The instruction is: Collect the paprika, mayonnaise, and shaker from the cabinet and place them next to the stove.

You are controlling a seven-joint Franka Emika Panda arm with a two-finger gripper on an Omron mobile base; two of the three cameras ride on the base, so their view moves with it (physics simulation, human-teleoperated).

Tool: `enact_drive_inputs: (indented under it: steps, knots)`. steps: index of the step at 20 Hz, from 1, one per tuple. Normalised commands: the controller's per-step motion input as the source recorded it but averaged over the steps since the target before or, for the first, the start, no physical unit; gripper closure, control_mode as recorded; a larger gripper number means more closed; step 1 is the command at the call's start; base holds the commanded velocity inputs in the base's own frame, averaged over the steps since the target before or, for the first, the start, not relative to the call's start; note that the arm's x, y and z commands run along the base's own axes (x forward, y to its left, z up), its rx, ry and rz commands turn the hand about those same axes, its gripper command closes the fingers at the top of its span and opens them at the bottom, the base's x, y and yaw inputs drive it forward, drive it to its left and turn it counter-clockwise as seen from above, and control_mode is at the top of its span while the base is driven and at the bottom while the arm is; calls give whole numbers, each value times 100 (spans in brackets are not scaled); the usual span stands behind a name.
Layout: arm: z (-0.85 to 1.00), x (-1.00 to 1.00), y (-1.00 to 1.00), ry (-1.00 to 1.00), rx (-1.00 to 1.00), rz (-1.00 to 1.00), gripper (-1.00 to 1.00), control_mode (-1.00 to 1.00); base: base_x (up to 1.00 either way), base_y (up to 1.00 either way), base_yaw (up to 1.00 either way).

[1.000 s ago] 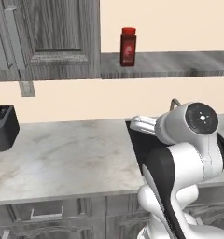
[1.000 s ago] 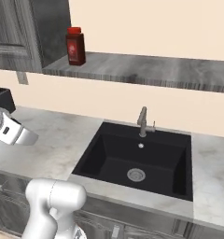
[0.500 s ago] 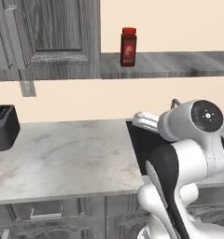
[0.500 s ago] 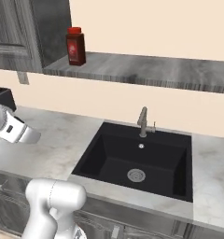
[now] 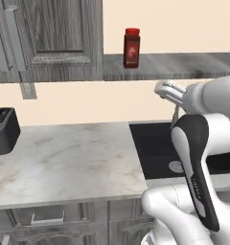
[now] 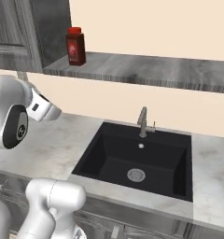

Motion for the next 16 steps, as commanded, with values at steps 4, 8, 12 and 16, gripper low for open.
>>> enact_drive_inputs:
  steps: [4,8,12,16]
  knots:
    - [83,37,2,-19,8,1,-100,-100,0,0,0]
    - [85,21,1,-30,1,4,-100,-100,0,0,0]
    - [59,17,-2,-30,-9,0,-100,-100,0,0,0]
    - [42,16,-3,-24,-19,0,-100,-100,0,0,0]
